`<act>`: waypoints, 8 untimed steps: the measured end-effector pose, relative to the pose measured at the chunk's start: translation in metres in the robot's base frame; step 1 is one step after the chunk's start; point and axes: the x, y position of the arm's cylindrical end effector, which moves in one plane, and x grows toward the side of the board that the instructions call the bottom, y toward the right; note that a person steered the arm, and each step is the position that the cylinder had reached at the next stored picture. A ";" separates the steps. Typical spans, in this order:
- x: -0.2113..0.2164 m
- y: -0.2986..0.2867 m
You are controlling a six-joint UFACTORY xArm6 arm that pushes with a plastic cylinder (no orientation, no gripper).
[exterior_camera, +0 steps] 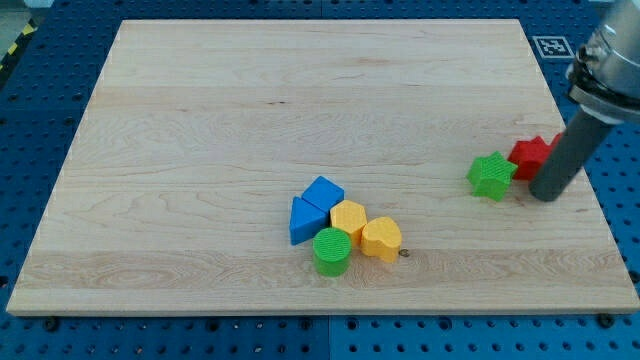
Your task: Push the green star to the top center
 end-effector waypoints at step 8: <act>-0.030 -0.110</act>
